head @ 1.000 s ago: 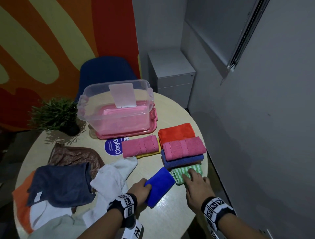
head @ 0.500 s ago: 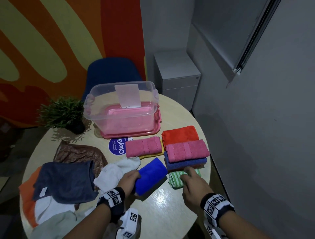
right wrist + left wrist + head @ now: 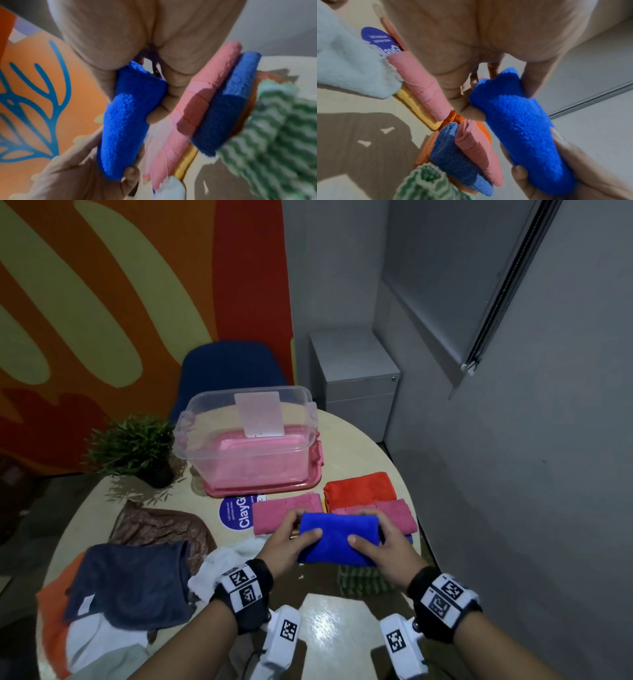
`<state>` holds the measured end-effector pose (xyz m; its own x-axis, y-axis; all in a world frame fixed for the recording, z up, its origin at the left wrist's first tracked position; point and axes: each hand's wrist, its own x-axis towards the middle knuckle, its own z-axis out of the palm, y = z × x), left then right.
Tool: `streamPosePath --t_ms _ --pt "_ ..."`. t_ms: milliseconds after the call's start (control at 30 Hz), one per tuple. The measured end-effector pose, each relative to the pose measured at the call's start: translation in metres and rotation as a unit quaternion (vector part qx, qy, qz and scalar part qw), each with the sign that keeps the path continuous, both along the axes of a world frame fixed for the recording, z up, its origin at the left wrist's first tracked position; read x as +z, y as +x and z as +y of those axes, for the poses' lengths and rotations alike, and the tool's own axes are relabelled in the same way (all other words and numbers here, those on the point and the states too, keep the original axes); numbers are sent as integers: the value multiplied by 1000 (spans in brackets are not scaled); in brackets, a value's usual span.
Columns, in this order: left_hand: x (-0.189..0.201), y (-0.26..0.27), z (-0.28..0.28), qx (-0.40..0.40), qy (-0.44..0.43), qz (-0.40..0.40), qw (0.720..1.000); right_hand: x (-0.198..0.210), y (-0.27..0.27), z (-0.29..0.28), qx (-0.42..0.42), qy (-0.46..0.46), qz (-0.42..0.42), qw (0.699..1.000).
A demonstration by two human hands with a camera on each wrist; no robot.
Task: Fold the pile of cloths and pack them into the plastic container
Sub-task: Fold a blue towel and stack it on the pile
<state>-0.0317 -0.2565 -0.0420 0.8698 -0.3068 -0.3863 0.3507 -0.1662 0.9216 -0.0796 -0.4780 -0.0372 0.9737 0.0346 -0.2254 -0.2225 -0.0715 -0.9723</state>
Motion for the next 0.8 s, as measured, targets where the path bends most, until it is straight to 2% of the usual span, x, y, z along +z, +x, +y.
streamPosePath --t_ms 133,233,300,400,600,800 --pt "12 23 -19 7 -15 -42 999 19 28 -13 -87 -31 -77 993" --pt "16 53 -36 6 -18 -63 998 18 59 -25 -108 -95 -72 987" --pt "11 75 -45 -6 -5 -53 999 13 79 -34 -125 -120 -40 984" --pt "1 97 -58 -25 33 -42 998 3 103 -48 -123 -155 -8 980" --pt "-14 114 -71 5 140 -104 985 -12 130 -70 -134 -146 11 980" --pt "-33 111 -83 -25 231 -169 958 -35 139 -82 -82 -280 -2 956"
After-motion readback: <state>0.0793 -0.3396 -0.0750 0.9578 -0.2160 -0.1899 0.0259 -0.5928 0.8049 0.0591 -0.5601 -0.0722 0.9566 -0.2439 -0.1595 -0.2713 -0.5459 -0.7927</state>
